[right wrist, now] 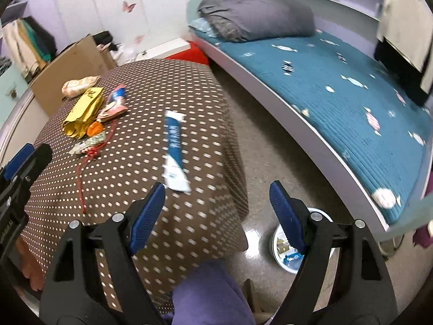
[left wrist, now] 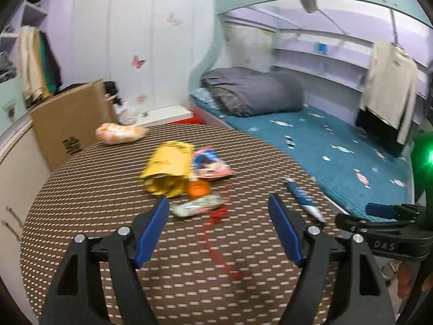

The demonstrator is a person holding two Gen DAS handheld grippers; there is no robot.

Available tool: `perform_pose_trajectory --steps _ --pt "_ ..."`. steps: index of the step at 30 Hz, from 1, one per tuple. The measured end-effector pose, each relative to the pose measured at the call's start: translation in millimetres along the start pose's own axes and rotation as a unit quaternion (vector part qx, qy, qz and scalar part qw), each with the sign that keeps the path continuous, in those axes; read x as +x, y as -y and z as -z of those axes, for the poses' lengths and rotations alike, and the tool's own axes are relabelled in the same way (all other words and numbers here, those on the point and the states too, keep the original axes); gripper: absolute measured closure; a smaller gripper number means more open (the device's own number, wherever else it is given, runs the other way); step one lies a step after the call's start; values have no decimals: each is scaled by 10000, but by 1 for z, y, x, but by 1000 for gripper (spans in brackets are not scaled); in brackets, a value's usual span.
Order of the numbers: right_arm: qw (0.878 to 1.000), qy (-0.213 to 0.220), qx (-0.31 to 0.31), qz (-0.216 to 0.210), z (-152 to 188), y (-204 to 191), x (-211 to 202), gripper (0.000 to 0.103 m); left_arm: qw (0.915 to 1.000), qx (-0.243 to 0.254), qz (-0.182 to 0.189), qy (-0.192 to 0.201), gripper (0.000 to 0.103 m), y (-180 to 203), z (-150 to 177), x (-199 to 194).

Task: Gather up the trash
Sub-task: 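Grasp the yellow paper bag with the left tool while the right tool grasps the blue toothpaste tube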

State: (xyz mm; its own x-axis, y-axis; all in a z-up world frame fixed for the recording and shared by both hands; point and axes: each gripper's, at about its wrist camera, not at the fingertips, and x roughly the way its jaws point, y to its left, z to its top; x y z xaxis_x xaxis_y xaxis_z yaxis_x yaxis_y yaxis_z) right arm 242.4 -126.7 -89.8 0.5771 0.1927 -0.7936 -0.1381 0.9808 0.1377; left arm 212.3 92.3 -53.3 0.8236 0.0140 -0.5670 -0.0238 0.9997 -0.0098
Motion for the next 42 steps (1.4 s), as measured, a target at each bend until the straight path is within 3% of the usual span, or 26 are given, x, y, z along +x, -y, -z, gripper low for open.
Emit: perform_pose_trajectory --steps 8,10,12,16,20,25,36,37,39,42 --pt "9997 -64 -249 4 -20 -25 22 25 9988 -274 -392 -133 27 -47 2 6" --pt "9995 -115 -285 27 -23 -29 29 30 9982 -349 -456 -185 27 -57 2 9" --pt "9992 -128 -351 132 -25 -34 38 44 9977 -401 -489 -234 26 -63 4 10" --pt "9979 -89 -528 351 -27 -42 53 60 9971 -460 -528 -302 23 -72 4 14" --pt "9976 -69 -608 315 -33 -46 57 89 9971 -499 -426 -391 16 -77 1 21" --pt "9980 -73 -562 262 -44 -47 59 90 9971 -451 96 -600 13 -76 -16 43" --pt "9987 119 -470 147 -76 -46 58 90 9851 -425 277 -1645 12 -69 -44 142" --pt "9988 114 -457 153 -76 -45 59 90 9845 -422 223 -1690 13 -69 -43 148" --pt "9989 102 -435 160 -76 -44 60 90 9852 -432 108 -1657 40 -70 -42 151" --pt "9987 120 -409 288 -73 -40 60 91 9873 -394 194 -1525 50 -72 -41 144"
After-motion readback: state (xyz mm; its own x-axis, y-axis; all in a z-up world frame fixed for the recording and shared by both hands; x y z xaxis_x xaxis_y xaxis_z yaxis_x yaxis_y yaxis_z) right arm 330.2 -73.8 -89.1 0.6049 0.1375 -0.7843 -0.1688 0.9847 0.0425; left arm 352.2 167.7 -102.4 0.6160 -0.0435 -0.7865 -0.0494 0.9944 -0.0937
